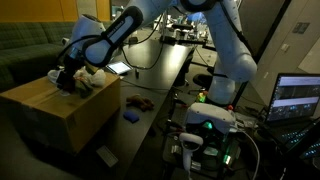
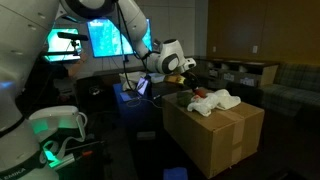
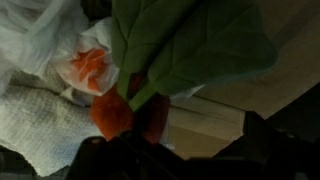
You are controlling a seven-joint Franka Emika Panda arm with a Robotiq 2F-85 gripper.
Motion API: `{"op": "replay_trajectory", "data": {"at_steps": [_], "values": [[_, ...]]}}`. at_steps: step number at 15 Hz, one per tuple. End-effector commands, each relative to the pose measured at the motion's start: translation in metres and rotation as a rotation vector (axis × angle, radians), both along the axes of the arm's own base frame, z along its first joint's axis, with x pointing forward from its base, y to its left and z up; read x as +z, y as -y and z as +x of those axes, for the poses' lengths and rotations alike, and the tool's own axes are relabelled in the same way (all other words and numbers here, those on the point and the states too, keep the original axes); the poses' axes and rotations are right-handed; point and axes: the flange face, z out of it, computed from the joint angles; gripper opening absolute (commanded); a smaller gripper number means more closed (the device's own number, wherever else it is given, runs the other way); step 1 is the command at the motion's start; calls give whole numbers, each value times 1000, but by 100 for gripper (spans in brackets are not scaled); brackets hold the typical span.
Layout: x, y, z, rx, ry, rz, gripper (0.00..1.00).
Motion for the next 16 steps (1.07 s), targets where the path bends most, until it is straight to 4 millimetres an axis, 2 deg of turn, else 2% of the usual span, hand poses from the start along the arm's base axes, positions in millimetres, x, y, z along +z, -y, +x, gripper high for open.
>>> {"op": "replay_trajectory", "data": {"at_steps": [1,9,16], "values": [[10,7,14,0,55,-15,100],[21,30,25,-34,80,-31,100],[8,32,31,-35,51,-24,100]]}}
